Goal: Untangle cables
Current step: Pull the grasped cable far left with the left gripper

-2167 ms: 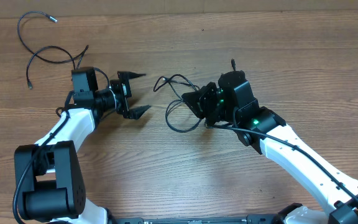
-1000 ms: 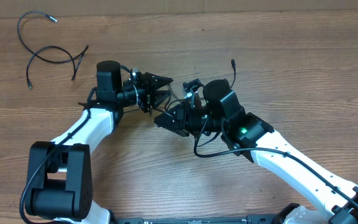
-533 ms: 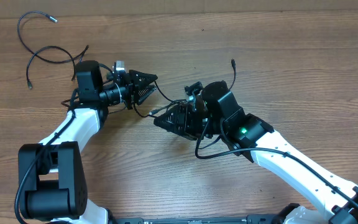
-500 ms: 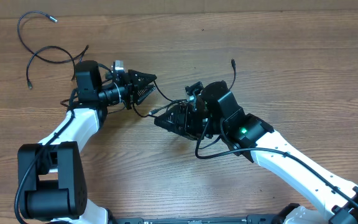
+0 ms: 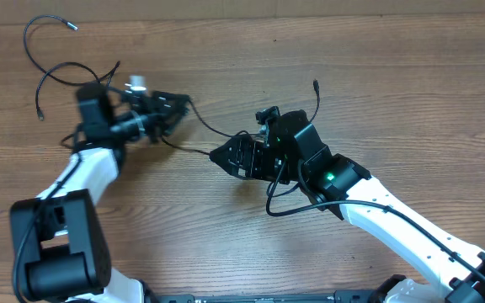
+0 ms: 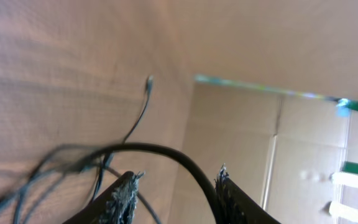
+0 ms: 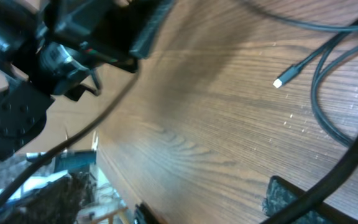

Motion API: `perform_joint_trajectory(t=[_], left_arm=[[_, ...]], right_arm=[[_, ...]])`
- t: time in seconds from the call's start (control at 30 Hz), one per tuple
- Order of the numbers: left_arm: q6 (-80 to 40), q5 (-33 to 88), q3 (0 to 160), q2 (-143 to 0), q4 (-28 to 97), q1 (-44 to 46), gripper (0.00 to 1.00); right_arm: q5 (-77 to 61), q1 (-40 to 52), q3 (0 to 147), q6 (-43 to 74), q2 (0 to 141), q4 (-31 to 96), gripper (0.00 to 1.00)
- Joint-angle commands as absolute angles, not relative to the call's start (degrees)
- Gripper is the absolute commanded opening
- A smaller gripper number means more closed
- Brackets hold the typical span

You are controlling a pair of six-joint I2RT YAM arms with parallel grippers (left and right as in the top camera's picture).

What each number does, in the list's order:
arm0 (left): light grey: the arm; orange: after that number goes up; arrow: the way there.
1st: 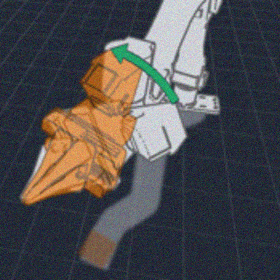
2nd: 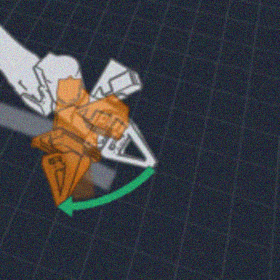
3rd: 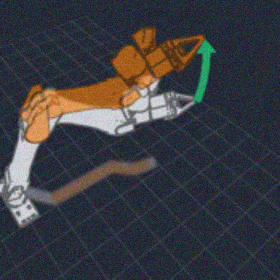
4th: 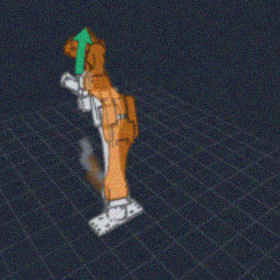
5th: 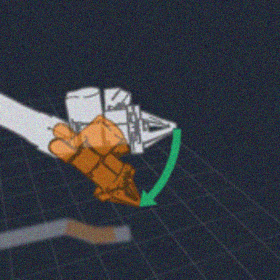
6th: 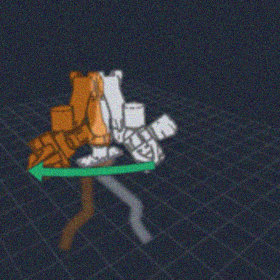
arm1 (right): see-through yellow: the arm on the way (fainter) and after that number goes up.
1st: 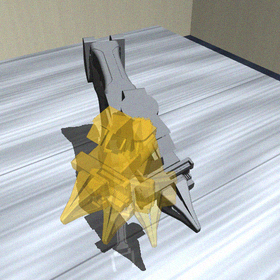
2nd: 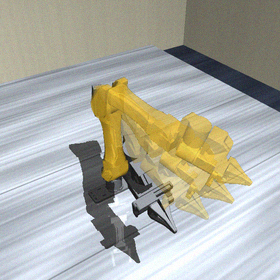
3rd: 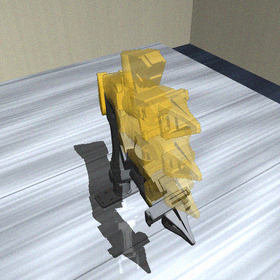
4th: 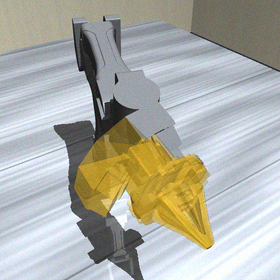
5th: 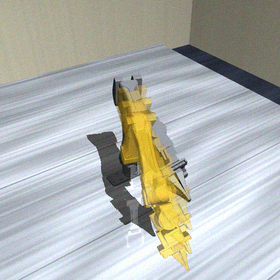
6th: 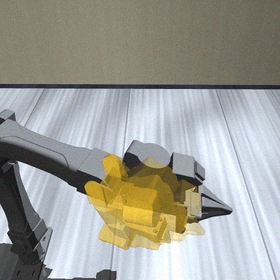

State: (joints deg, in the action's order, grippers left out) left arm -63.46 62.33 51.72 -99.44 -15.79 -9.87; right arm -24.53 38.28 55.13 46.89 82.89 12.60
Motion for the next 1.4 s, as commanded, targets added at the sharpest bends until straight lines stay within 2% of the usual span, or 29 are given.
perform_joint_trajectory(t=[0.0,0.13,0.23,0.3,0.4,0.57,0.77,0.83,1.0,1.2,1.37], left_arm=[[-67.0,67.7,51.7,-99.0,-24.2,-19.2,0.18],[-79.9,74.1,53.1,-99.0,-44.9,-31.1,0.20],[-89.0,75.2,55.2,-99.0,-58.8,-39.2,0.26],[-93.6,74.9,57.0,-99.0,-66.2,-44.4,0.31],[-96.7,74.5,59.6,-99.0,-70.6,-50.6,0.32],[-95.4,74.5,62.7,-99.0,-70.5,-59.5,0.35],[-87.0,73.5,62.8,-99.0,-65.9,-66.2,0.39],[-83.6,73.5,62.8,-99.0,-62.9,-67.4,0.41],[-76.1,73.3,62.8,-99.0,-58.0,-67.5,0.46],[-69.1,66.4,62.8,-99.0,-53.1,-65.5,0.47],[-68.7,60.3,66.0,-99.0,-47.5,-61.5,0.46]], right_arm=[[-23.2,38.4,56.2,43.4,82.4,11.7,1.00],[-18.7,38.4,56.2,39.3,82.4,14.7,1.00],[-14.9,38.4,56.2,33.6,82.5,18.6,1.00],[-12.1,38.4,56.2,30.9,82.8,22.1,1.00],[-12.1,38.4,56.2,28.3,83.7,24.8,1.00],[-13.1,38.7,56.2,28.2,86.1,27.0,1.00],[-12.2,38.7,56.2,28.2,88.2,29.1,1.00],[-8.0,38.6,56.2,28.2,88.5,32.1,1.00],[6.0,38.5,56.2,29.1,88.8,39.7,1.00],[5.9,38.6,56.2,32.6,88.8,38.7,1.00],[5.0,38.6,56.2,33.2,88.8,36.2,1.00]])
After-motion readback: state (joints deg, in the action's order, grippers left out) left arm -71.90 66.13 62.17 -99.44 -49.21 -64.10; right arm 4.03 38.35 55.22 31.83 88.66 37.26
